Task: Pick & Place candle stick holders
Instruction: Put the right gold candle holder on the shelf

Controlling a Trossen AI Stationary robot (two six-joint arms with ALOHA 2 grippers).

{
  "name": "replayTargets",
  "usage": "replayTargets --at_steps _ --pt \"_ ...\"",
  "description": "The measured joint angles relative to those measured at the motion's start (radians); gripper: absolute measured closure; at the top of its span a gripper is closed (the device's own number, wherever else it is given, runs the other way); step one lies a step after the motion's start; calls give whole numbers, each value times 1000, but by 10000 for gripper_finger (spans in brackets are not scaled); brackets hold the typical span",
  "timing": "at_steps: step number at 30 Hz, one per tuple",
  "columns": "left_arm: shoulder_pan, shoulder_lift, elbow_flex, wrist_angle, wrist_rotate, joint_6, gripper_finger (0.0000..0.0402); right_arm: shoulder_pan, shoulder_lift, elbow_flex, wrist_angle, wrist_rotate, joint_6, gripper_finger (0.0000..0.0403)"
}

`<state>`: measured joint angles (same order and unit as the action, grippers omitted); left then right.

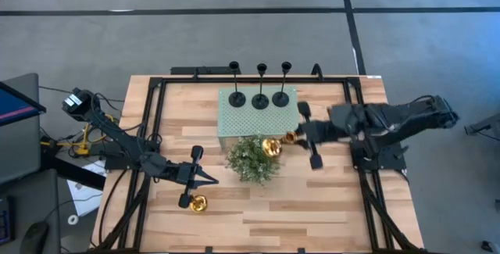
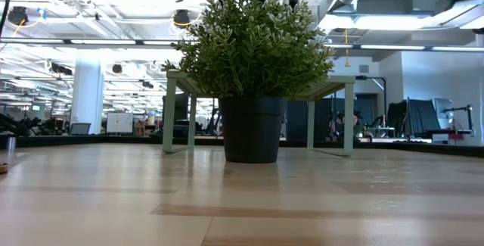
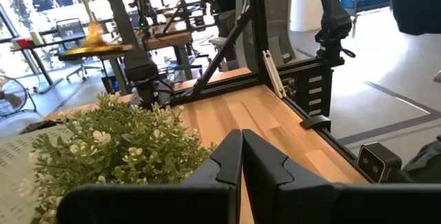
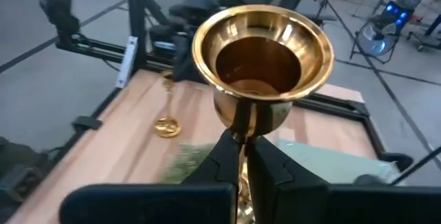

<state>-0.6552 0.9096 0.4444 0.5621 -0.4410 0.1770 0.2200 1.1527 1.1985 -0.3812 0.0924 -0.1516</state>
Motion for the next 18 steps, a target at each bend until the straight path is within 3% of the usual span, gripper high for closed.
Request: replayTargets --at_steps 8,13,18 --pt "0 0 0 0 -3 2 390 -271 70 1 75 -268 -69 403" --pt "0 0 0 5 -16 2 390 -366 131 1 131 -315 -68 403" --pt "19 0 0 18 -171 2 390 -420 167 1 127 -323 -68 403"
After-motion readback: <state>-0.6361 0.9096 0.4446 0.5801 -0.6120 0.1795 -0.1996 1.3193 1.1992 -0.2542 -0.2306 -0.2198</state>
